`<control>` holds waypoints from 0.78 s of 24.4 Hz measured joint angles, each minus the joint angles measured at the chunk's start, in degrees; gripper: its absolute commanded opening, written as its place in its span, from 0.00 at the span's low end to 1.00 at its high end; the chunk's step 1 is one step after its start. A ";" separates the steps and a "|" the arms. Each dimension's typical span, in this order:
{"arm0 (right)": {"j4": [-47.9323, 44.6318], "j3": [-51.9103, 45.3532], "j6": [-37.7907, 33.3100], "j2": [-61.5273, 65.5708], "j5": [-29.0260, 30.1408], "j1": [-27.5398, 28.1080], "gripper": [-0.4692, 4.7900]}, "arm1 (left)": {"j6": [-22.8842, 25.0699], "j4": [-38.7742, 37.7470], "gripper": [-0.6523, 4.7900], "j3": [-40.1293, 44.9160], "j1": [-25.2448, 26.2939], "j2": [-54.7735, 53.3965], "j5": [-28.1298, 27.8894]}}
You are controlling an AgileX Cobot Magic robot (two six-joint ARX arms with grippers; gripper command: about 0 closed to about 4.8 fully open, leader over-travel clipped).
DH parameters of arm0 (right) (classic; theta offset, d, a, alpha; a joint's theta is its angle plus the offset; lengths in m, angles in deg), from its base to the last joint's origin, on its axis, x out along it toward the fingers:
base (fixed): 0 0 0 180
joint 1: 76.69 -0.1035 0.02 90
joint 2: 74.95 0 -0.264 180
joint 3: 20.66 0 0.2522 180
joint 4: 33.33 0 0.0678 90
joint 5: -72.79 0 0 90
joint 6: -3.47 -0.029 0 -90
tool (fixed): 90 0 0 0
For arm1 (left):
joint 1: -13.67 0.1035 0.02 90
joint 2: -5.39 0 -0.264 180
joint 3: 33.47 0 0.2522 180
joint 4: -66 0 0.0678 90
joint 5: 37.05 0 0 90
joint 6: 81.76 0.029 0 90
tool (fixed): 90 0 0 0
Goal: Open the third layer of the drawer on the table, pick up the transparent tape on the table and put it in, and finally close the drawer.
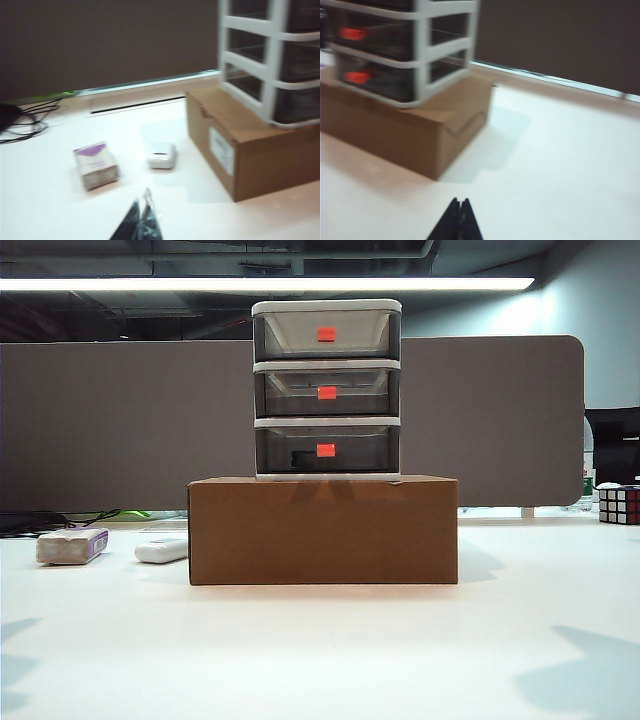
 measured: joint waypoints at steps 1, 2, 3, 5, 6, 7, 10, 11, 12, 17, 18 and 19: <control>-0.02 0.00 0.00 0.02 0.59 1.95 0.08 | -0.48 0.02 0.11 0.00 3.28 0.00 2.86; 0.00 0.00 0.00 0.00 1.16 3.52 0.08 | -1.14 0.00 0.11 0.00 5.31 0.00 4.33; 0.02 0.00 0.00 0.02 1.51 5.49 0.08 | -2.45 0.02 0.11 0.00 8.09 0.00 6.43; 0.02 0.00 -0.02 0.02 1.60 8.24 0.08 | -4.96 0.02 0.11 0.00 13.49 0.00 9.20; -0.04 0.00 -0.04 0.02 1.86 10.86 0.08 | -6.64 0.04 0.11 -0.02 16.87 0.00 10.62; -0.13 0.00 -0.20 0.02 2.34 12.13 0.08 | -7.56 0.04 0.11 -0.02 18.10 0.00 11.80; -0.59 0.00 -0.37 0.00 4.59 13.68 0.08 | -9.07 0.02 0.11 -0.02 21.09 0.00 14.53; -0.94 0.00 -0.42 0.00 5.07 13.70 0.08 | -9.66 0.02 0.11 -0.02 21.38 0.00 15.12; -1.11 0.00 -0.44 0.00 5.33 13.84 0.08 | -9.92 0.00 0.11 0.00 21.38 0.00 15.67; -1.07 0.00 -0.44 0.02 5.60 13.90 0.08 | -10.12 -0.09 0.11 0.00 21.27 0.00 16.17; -1.07 0.00 -0.44 0.02 5.60 13.90 0.08 | -10.12 -0.11 0.11 0.00 21.27 0.00 16.17; -1.07 0.00 -0.44 0.00 5.60 13.90 0.08 | -10.12 -0.11 0.11 0.00 21.27 0.00 16.17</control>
